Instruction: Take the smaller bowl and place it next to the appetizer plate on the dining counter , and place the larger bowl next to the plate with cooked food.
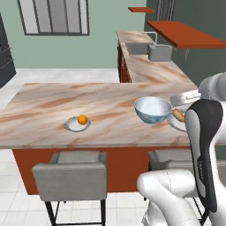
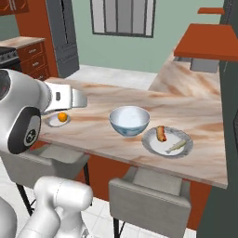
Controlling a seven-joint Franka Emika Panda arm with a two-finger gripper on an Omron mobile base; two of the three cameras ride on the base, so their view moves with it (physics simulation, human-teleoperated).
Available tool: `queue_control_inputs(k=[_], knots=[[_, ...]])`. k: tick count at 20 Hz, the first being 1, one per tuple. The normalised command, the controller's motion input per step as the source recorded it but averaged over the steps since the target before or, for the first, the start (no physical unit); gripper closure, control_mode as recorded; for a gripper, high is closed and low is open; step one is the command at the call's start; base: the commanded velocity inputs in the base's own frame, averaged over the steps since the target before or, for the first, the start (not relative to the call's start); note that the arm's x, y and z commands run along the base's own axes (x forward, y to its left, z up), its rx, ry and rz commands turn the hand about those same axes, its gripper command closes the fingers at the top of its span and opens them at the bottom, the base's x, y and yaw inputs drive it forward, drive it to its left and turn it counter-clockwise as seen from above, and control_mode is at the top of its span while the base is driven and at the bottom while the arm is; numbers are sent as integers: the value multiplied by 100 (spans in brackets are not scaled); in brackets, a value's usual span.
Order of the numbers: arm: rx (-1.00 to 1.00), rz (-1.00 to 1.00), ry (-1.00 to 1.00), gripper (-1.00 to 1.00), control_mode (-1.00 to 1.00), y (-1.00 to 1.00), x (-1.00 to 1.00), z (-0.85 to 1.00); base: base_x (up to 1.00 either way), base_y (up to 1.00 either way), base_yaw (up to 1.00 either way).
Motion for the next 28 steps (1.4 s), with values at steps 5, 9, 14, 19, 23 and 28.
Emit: queue_control_inputs(k=[5,9,14,19,23,28], knots=[[0,0,0,-100,100,0,0,0,-100,43,10],[0,0,0,-100,100,0,0,0,-27,96,32],[0,0,0,-100,100,0,0,0,19,91,54],[0,0,0,-100,100,0,0,0,24,65,63],[0,0,0,-100,100,0,0,0,67,51,56],[0,0,0,-100,100,0,0,0,100,16,41]])
